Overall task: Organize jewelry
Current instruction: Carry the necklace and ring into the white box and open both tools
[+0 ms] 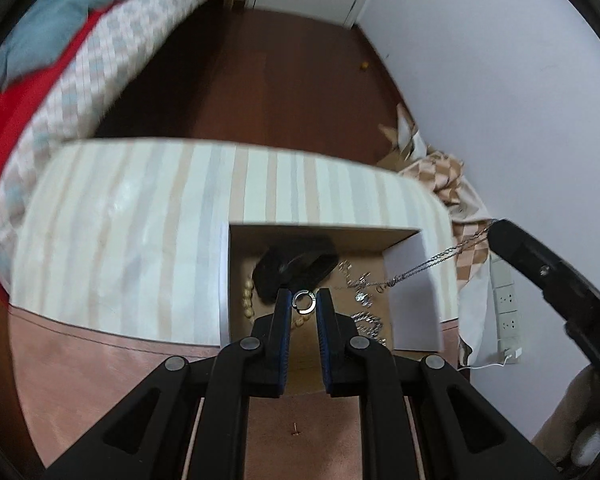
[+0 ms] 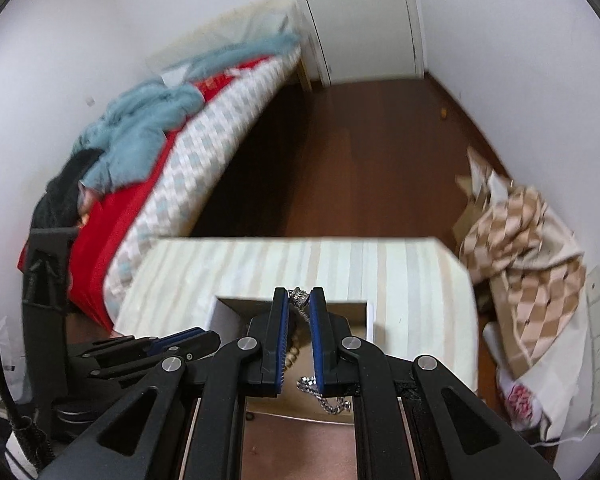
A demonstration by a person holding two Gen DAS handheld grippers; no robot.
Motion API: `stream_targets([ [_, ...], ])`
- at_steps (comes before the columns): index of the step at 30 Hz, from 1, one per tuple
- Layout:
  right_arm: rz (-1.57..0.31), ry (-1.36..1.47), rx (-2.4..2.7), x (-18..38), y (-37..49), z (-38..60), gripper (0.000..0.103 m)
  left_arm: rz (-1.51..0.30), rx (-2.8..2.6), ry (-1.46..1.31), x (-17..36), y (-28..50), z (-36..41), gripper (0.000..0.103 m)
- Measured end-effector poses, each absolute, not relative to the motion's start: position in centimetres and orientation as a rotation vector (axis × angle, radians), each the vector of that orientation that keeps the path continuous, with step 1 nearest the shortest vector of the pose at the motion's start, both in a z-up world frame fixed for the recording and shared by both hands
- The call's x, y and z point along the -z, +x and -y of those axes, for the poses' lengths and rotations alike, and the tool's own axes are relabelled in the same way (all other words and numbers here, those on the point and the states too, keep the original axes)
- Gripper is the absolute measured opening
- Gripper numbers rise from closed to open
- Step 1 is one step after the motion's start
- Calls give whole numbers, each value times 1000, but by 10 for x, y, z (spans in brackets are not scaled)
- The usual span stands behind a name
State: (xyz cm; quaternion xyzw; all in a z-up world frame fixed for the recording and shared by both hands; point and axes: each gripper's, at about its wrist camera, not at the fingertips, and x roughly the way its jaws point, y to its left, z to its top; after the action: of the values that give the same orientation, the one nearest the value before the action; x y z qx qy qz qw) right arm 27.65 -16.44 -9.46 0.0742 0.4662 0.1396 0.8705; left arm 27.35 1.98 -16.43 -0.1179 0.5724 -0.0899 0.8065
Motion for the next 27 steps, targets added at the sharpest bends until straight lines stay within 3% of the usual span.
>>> stream_targets([
  [7,-1099,147,-312,140,300,166,12,-1330,148,-319,190,283,-21,13],
  [8,-1115,150,-309,144,302,167,12,-1319,142,-309,188,283,-21,21],
  [9,-1122,152,-307,146,303,167,12,-1312,136,-299,185,283,-20,37],
  [11,-1132,146,-292,148,304,170,13,-1275,138,-292,175,283,-20,60],
  [13,-1130,146,-290,147,303,171,13,-1250,122,-274,167,284,-22,65],
  [15,-1130,142,-282,145,300,173,21,-1213,101,-233,157,282,-23,68],
  [16,-1127,140,-281,143,298,174,32,-1202,93,-224,154,282,-23,73],
  [18,-1122,128,-279,141,294,173,43,-1179,74,-208,149,280,-26,89],
  [21,-1117,100,-261,139,289,171,55,-1146,23,-148,143,274,-29,92],
  [25,-1114,15,-184,140,278,168,91,-1089,-49,-65,140,263,-33,103],
  [27,-1112,-36,-134,142,270,165,96,-1063,-78,-46,140,253,-37,103],
])
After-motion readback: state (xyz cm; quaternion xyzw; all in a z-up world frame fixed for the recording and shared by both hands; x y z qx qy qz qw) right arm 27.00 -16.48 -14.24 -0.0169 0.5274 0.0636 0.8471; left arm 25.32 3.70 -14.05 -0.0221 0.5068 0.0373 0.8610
